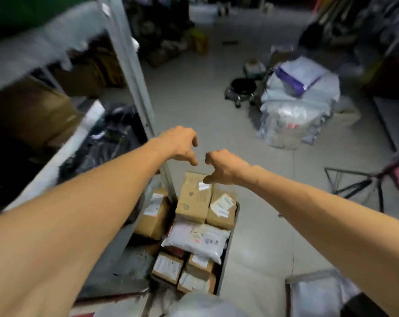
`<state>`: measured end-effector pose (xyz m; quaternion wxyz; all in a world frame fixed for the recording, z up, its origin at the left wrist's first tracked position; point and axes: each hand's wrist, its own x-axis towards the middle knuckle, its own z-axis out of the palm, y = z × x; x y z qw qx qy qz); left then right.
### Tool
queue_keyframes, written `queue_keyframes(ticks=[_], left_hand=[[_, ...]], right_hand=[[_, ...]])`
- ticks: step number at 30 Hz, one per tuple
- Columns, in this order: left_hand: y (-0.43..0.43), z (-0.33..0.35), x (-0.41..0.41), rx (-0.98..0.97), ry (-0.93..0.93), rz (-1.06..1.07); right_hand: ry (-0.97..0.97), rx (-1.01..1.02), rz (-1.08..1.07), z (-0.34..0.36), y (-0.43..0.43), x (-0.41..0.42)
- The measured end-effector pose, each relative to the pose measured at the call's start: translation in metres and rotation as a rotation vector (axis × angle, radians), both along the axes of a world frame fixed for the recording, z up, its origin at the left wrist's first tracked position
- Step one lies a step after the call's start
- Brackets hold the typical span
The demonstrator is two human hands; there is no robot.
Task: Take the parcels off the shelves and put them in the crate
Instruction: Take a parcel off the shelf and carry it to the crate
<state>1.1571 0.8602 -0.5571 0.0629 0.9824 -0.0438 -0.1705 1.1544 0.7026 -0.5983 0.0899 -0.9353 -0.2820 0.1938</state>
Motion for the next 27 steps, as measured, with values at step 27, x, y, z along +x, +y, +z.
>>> queue_keyframes(ticks=[27], left_hand=[[-0.002, 0.163, -0.723, 0.092, -0.242, 1.456]], right_hand=[[-0.246, 0.246, 1.379, 0.198, 0.124, -0.538]])
